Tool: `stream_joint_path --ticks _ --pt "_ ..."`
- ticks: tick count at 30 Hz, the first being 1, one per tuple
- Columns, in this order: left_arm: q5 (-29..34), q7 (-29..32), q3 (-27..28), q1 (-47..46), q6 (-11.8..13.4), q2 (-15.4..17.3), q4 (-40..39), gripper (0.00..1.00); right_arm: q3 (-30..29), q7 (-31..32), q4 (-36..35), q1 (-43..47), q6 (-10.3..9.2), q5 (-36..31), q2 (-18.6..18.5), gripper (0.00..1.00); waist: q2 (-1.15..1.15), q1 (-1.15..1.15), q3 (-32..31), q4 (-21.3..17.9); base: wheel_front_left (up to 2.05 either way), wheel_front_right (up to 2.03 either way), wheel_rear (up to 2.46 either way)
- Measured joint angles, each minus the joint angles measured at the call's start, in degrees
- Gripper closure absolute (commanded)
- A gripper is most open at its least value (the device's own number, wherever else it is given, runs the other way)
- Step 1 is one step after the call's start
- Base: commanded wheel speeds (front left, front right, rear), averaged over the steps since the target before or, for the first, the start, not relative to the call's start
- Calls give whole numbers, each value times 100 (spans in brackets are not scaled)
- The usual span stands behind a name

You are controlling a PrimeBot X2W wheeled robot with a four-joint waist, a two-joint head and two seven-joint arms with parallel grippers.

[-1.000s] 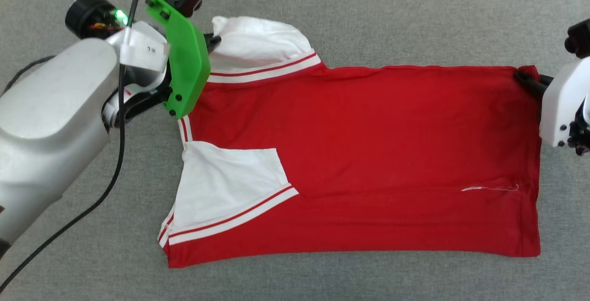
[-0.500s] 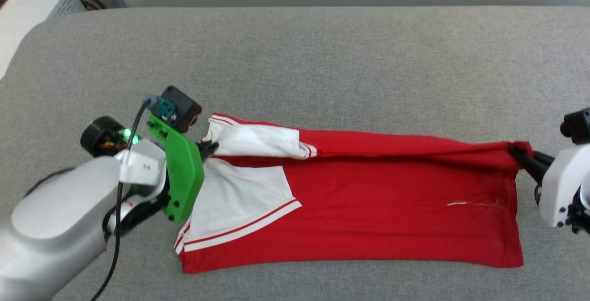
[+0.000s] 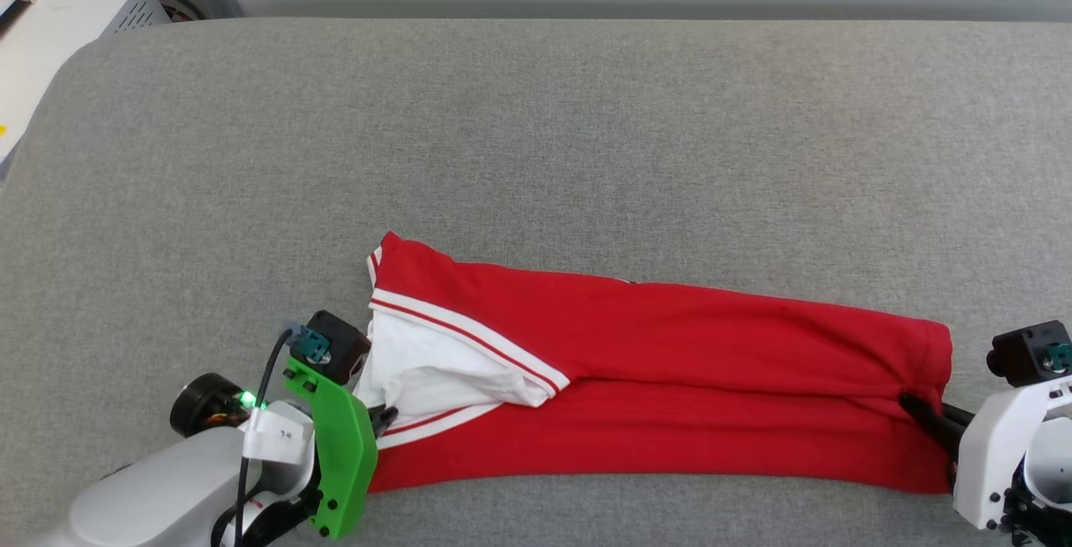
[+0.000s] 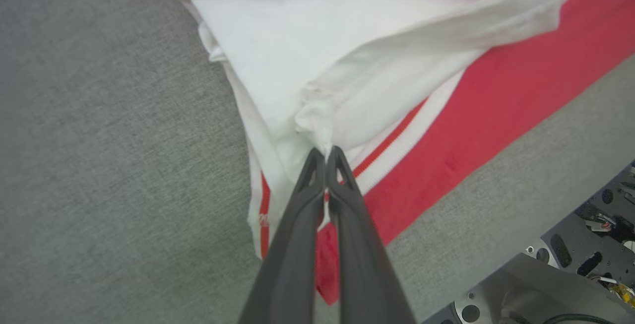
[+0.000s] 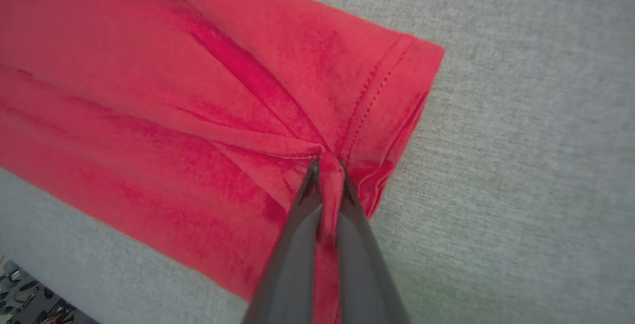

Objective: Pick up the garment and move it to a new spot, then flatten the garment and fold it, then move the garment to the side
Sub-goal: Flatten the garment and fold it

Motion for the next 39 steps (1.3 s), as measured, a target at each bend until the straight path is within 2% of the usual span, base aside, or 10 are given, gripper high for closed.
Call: stream_joint_path --ticks 4,5,6,9,18,23,26,29,34,39 --pt "-20 -197 10 113 -3 -167 255 100 -47 15 11 24 0 -7 107 100 0 0 45 9 0 0 0" --pt "-19 -327 44 135 2 -192 308 71 -83 15 -5 27 0 -7 113 83 0 0 26 11 0 0 0" --pt "4 -454 73 152 38 -200 334 0 -110 13 -24 35 0 -7 114 0 0 0 4 11 0 0 0" --pt "82 -966 238 220 225 -191 368 0 -256 20 -154 68 0 -14 96 0 0 0 -95 1 0 0 0" --pt "488 -2604 887 454 1374 -207 261 0 -1232 535 -926 187 0 715 -107 0 0 0 -382 24 0 0 0" --pt "778 -2897 1337 670 1928 -368 162 0 -1762 1123 -712 233 -1 1143 -160 0 0 0 -361 114 0 0 0" --pt "1129 -2929 1882 881 2223 -571 32 0 -1915 1459 -434 257 0 1248 -143 0 0 0 -294 178 0 0 0" --pt "1653 -2930 2492 1148 2370 -839 -162 0 -1970 1639 -202 258 -1 1250 -38 0 0 0 -222 261 0 0 0" --pt "2615 -2930 3462 1870 2406 -1422 -319 0 -1901 1784 214 237 0 1144 303 0 0 0 -47 438 0 0 0" --pt "3263 -2930 4207 2297 2129 -1919 -318 0 -1715 1844 398 135 -1 1092 483 0 0 0 63 570 0 0 0"
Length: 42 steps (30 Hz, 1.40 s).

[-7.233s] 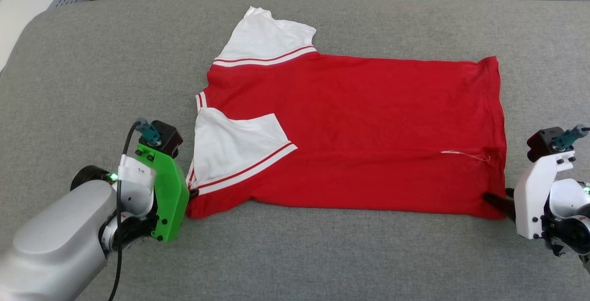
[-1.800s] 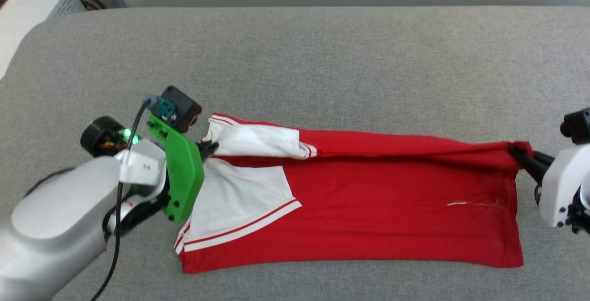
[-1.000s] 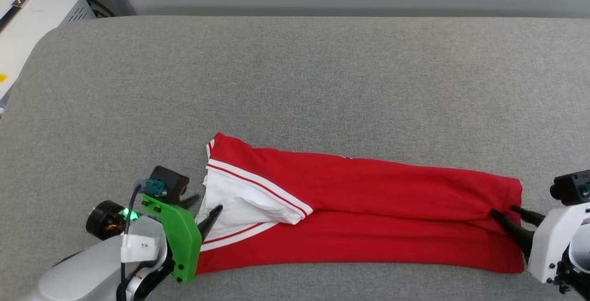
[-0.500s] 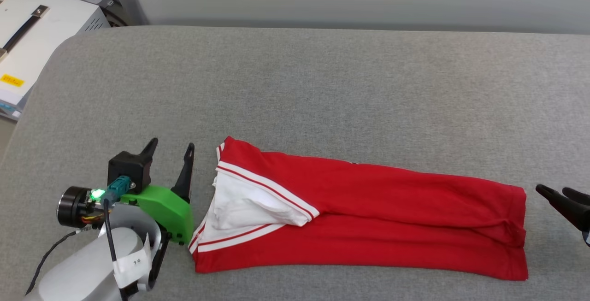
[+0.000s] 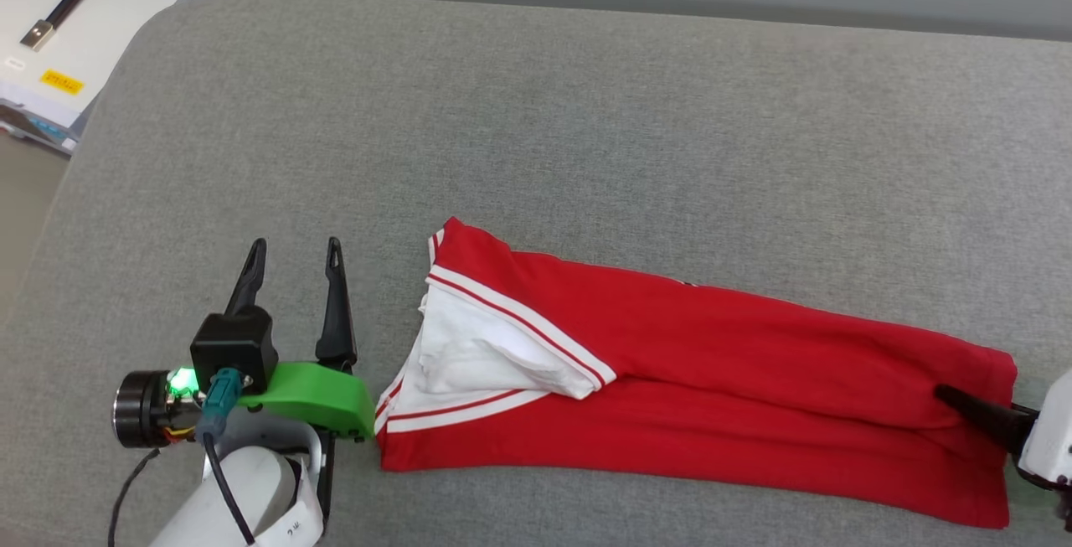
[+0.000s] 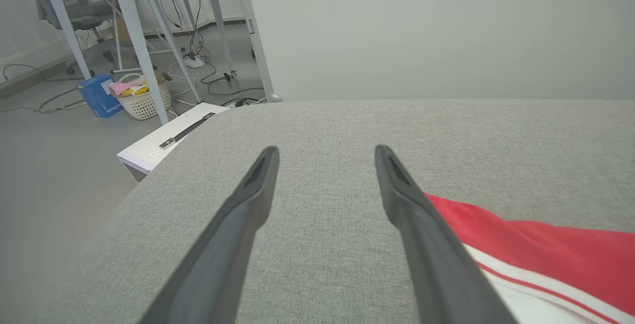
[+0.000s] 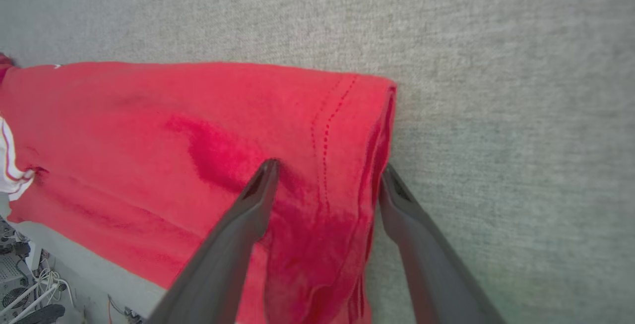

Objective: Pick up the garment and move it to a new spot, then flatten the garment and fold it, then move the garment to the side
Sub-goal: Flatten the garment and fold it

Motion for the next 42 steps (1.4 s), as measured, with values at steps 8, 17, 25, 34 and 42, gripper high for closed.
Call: stream_joint_path --ticks 8,17,25,34,42 --pt "838 0 850 533 -570 -805 37 0 315 37 -32 -3 -7 85 115 100 0 0 12 97 0 0 0" --pt "1474 0 1417 829 -1196 -1192 127 0 276 -74 282 -19 10 225 -70 100 0 0 -181 11 0 0 0" --pt "1809 0 1642 973 -1625 -1424 248 0 -79 -167 845 -49 8 78 -755 100 0 0 -411 -71 0 0 0" --pt "2057 0 1886 1195 -1870 -1600 350 0 227 368 -275 38 1 237 -831 100 0 0 -646 -143 0 0 0" --pt "2196 -1 2005 1212 -2024 -1778 356 0 783 967 -1714 -91 1 169 -377 100 0 0 -599 -116 0 0 0"
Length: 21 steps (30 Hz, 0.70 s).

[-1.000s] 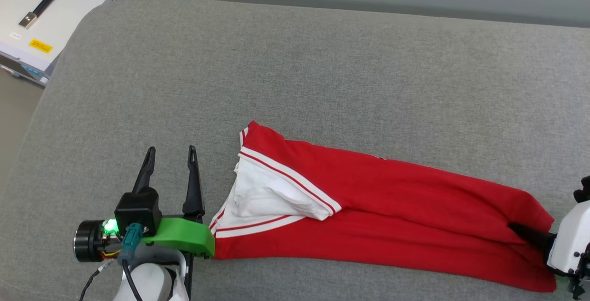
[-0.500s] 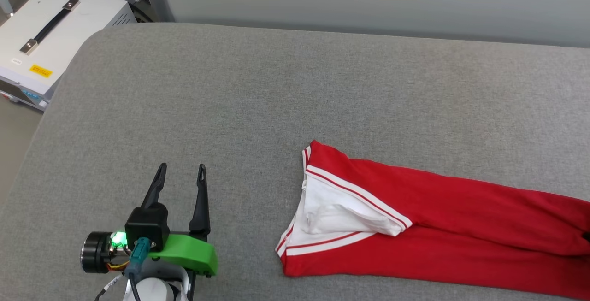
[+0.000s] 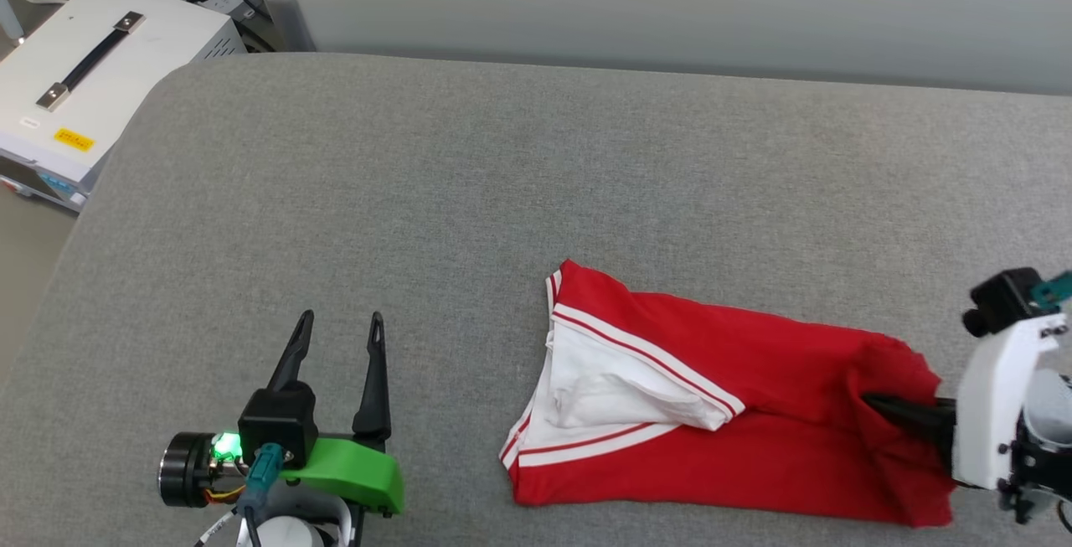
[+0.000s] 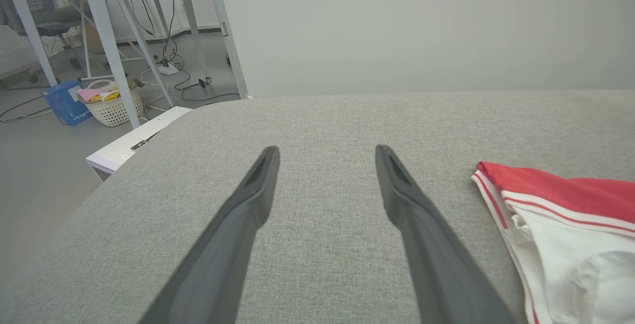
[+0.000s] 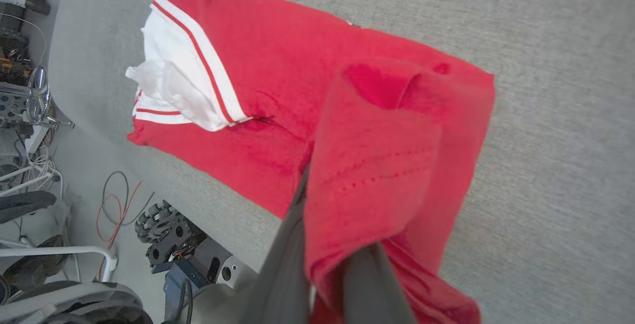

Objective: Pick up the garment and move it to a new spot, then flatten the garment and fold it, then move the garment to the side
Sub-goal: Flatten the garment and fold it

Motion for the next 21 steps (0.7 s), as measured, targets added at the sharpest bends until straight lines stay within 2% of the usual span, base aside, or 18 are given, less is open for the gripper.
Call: stream_joint_path --ticks 7,8,14,21 --pt "176 1 37 -90 -121 -164 1 0 794 258 -111 -976 0 -486 568 100 0 0 214 124 0 0 0" --pt "216 0 59 -158 -167 -208 8 0 1182 244 94 -1438 0 -669 789 100 0 0 328 186 0 0 0" --pt "254 1 92 -341 -221 -321 31 0 1842 -21 835 -2162 0 -788 1316 100 0 0 568 318 0 0 0" --pt "294 1 100 -476 -272 -404 77 0 2518 -533 1897 -2559 0 -1109 1612 100 0 0 783 464 0 0 0"
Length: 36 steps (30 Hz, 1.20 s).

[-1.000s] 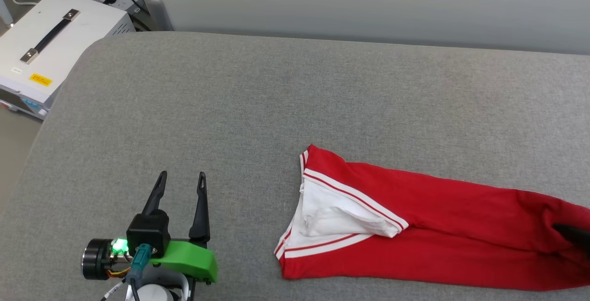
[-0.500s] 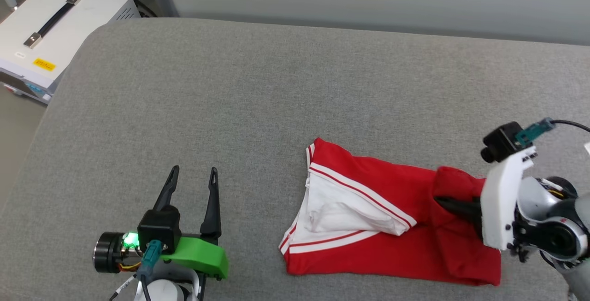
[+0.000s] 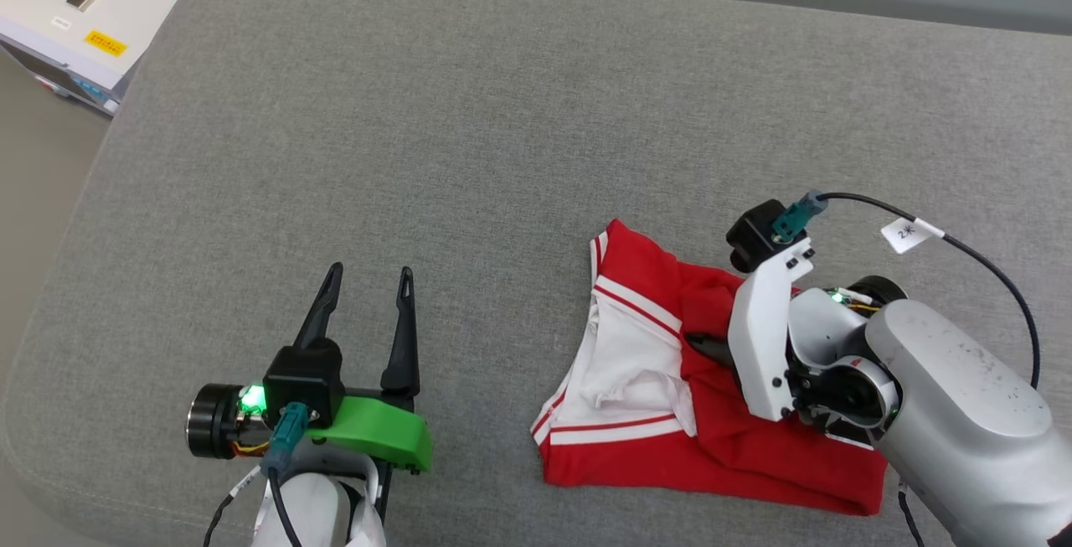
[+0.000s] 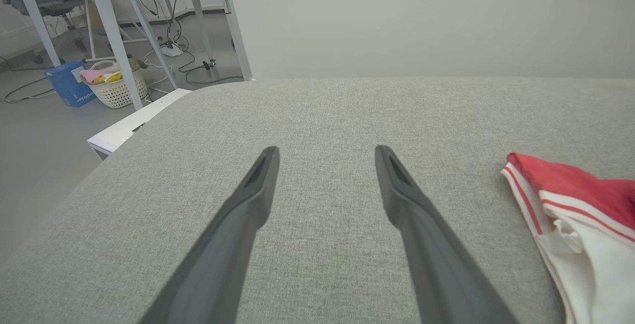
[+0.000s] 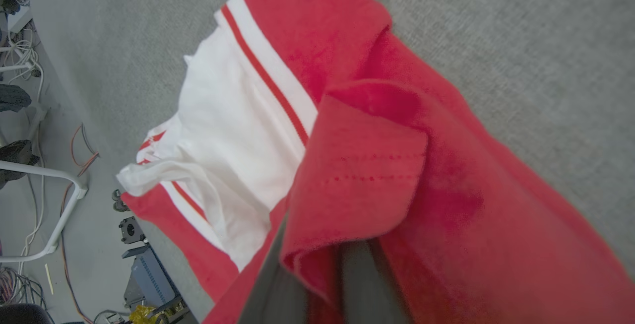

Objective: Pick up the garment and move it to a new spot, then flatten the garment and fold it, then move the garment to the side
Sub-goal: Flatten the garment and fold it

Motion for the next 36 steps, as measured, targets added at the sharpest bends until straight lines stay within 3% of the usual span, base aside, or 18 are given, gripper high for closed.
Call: stream_joint_path --ticks 4,5,6,7,13,21,29,36 --pt "10 0 36 -3 0 -45 47 0 318 -313 265 -92 1 2 -1 100 0 0 29 49 0 0 0" --pt "16 0 54 -1 0 -54 53 0 348 -431 269 -108 2 16 -8 94 0 0 18 45 0 0 0" --pt "21 0 83 6 0 -59 59 0 379 -589 266 -112 2 56 -16 51 0 0 0 35 0 0 0" --pt "36 0 113 12 0 -59 78 0 434 -724 242 -112 2 87 -41 0 0 0 -27 22 0 0 0" --pt "76 0 244 91 -45 -55 99 0 436 -1903 -389 -111 1 68 -441 0 0 0 -290 -112 0 0 0" --pt "135 0 390 314 -52 -47 31 0 -610 -3784 -672 163 1 -848 -758 0 0 0 -660 -414 0 0 0" --pt "148 0 508 537 -52 -46 -78 0 -2151 -5057 -628 1219 1 -2065 -366 0 0 0 -976 -764 0 0 0" --pt "146 -1 597 836 -46 -48 -204 0 -3011 -5388 -1013 2299 0 -2603 266 0 0 0 -1212 -1011 0 0 0"
